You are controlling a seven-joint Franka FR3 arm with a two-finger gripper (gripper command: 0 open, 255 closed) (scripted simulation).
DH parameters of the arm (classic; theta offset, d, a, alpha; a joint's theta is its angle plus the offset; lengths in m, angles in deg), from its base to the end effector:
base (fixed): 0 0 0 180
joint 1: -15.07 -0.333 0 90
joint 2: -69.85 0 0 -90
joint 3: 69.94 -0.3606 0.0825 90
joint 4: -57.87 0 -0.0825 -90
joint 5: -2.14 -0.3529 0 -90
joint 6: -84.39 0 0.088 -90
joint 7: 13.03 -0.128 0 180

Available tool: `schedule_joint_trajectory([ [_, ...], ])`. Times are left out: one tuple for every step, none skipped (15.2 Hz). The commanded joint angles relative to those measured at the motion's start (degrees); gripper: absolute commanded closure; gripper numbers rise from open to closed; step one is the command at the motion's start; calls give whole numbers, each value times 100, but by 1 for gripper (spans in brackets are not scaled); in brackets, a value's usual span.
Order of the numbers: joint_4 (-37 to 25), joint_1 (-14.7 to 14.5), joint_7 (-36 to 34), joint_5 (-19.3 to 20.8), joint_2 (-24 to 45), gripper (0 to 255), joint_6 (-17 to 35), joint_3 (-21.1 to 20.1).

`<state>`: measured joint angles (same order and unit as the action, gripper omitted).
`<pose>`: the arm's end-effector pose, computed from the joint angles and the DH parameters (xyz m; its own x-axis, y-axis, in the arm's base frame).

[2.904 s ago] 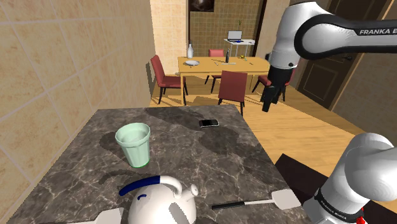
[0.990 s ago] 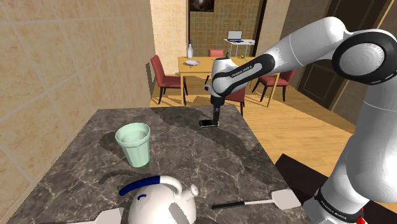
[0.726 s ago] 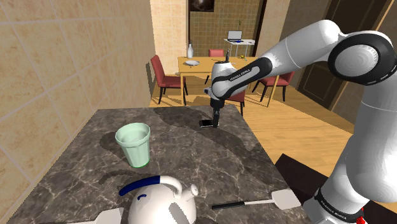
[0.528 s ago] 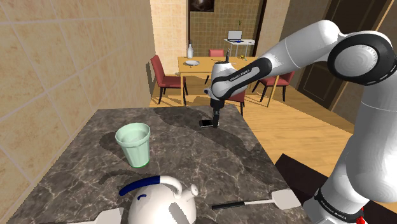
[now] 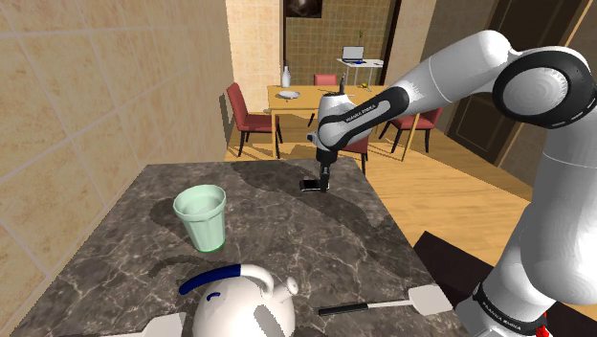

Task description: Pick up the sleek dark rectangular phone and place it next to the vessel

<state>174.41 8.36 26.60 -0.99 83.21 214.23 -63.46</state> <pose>0.5751 0.0074 0.3744 0.7877 0.6160 0.0106 0.6161 -0.7876 -0.0119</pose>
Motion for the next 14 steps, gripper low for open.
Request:
schedule_joint_trajectory([
  [0, 0, 0, 0, 0, 255, 0, 0],
  [0, 0, 0, 0, 0, 255, 0, 0],
  [0, 0, 0, 0, 0, 255, 0, 0],
  [0, 0, 0, 0, 0, 255, 0, 0],
  [0, 0, 0, 0, 0, 255, 1, 0],
  [-25, -2, -7, 8, -43, 255, -67, 3],
  [-51, -3, -13, 17, -86, 255, -135, 5],
  [-80, -5, -19, 24, -125, 255, -204, 7],
  [-110, -6, -25, 32, -165, 255, -272, 9],
  [-140, -8, -31, 40, -204, 255, -341, 11],
  [-172, -9, -36, 47, -242, 255, -411, 13],
  [-205, -10, -42, 54, -278, 255, -480, 14],
  [-239, -11, -47, 61, -314, 255, -550, 16],
  [-275, -12, -52, 67, -349, 255, -620, 17],
])
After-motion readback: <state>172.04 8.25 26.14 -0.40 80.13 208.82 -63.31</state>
